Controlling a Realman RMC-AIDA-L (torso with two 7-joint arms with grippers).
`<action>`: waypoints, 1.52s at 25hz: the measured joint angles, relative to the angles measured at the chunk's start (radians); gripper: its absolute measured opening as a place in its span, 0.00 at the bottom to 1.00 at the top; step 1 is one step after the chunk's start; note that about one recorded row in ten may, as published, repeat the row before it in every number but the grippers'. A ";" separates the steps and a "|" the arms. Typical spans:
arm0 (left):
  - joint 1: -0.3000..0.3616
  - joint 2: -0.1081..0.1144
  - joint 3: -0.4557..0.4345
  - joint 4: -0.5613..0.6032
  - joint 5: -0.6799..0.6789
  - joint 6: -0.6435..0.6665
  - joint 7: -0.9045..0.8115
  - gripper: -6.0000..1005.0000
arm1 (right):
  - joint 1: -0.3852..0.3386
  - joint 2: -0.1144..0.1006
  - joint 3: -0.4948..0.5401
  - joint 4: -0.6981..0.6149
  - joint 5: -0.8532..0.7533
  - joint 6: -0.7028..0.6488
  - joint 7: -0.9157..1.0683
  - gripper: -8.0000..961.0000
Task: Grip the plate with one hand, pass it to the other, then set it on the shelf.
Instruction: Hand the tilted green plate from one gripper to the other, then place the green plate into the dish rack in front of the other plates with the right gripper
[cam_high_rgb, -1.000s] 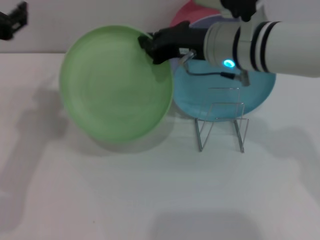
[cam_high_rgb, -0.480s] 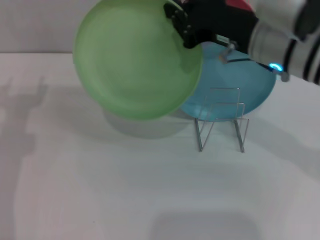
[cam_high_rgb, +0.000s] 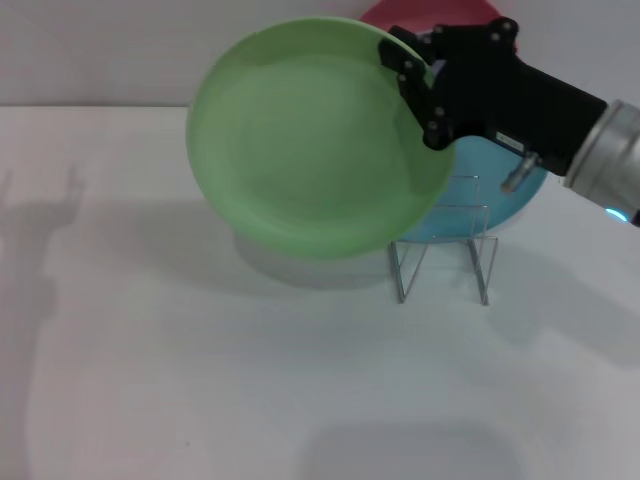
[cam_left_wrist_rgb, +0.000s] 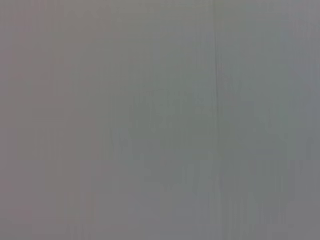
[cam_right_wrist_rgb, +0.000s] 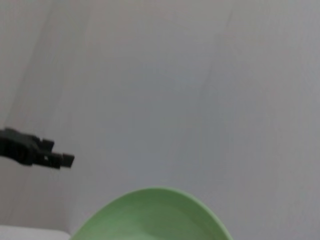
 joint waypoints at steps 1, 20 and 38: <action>0.001 0.000 0.004 0.006 0.001 0.007 -0.006 0.85 | -0.006 0.000 0.011 -0.008 0.017 0.024 -0.014 0.06; -0.023 -0.004 0.045 0.082 -0.002 0.019 -0.035 0.85 | 0.004 0.002 0.269 -0.272 0.189 0.393 -0.332 0.06; -0.045 -0.005 0.077 0.119 -0.001 0.024 -0.047 0.85 | 0.035 -0.001 0.408 -0.388 0.181 0.509 -0.421 0.06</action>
